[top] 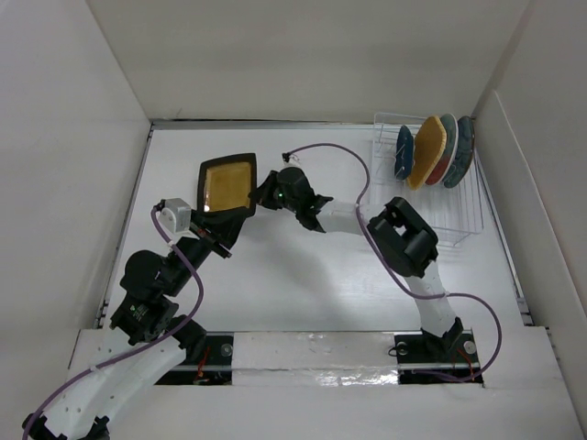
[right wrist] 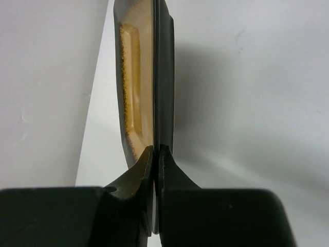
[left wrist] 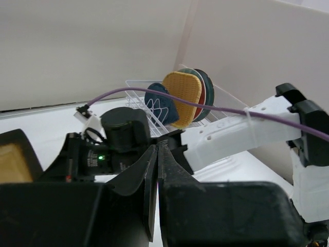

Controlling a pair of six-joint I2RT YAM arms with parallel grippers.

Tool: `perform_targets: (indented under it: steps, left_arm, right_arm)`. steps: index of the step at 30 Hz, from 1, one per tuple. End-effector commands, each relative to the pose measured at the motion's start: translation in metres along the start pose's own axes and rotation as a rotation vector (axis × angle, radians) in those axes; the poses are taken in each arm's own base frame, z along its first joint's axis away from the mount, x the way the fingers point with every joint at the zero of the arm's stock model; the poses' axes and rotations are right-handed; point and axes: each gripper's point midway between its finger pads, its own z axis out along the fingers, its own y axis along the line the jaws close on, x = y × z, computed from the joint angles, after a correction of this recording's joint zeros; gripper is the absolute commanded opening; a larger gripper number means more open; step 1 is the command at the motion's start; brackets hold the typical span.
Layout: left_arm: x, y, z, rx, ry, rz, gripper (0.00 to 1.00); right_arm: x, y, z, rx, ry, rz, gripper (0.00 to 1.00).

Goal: Load the plates into the dish rack

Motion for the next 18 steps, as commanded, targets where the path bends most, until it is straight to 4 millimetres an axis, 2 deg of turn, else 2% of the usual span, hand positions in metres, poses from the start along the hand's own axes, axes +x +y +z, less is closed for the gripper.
perform_targets:
  steps: [1, 2, 4, 5, 7, 8, 9, 16, 17, 18]
  left_arm:
    - [-0.014, -0.008, 0.003, 0.034, -0.043, 0.007, 0.01]
    - [-0.014, -0.009, 0.003, 0.037, -0.042, 0.007, 0.01]
    - [-0.014, -0.009, 0.003, 0.04, -0.039, 0.004, 0.01]
    - [-0.014, -0.009, 0.003, 0.04, -0.039, 0.005, 0.01]
    - [-0.012, -0.009, 0.003, 0.038, -0.035, 0.004, 0.01]
    - [-0.012, -0.009, 0.004, 0.038, -0.035, 0.004, 0.01]
    - [-0.012, -0.009, 0.004, 0.038, -0.035, 0.004, 0.01]
    - [-0.011, -0.01, 0.005, 0.046, -0.029, -0.001, 0.01]
    - [-0.01, -0.01, 0.005, 0.046, -0.027, -0.001, 0.01]
    - [-0.01, -0.01, 0.005, 0.045, -0.026, -0.001, 0.01]
  right_arm:
    - [-0.063, 0.068, -0.033, -0.256, -0.147, 0.024, 0.0]
    - [-0.048, 0.054, -0.035, -0.239, -0.109, 0.037, 0.0]
    - [-0.031, 0.044, -0.039, -0.233, -0.057, 0.047, 0.0]
    - [-0.018, 0.032, -0.042, -0.223, -0.03, 0.068, 0.0]
    - [-0.003, 0.021, -0.047, -0.221, 0.009, 0.09, 0.0]
    - [0.005, 0.022, -0.05, -0.228, 0.021, 0.101, 0.0]
    - [0.017, 0.01, -0.054, -0.213, 0.051, 0.109, 0.0]
    - [0.053, -0.023, -0.06, -0.159, 0.137, 0.169, 0.01]
    - [0.057, -0.032, -0.06, -0.125, 0.143, 0.174, 0.06]
    - [0.056, -0.037, -0.059, -0.102, 0.127, 0.176, 0.19]
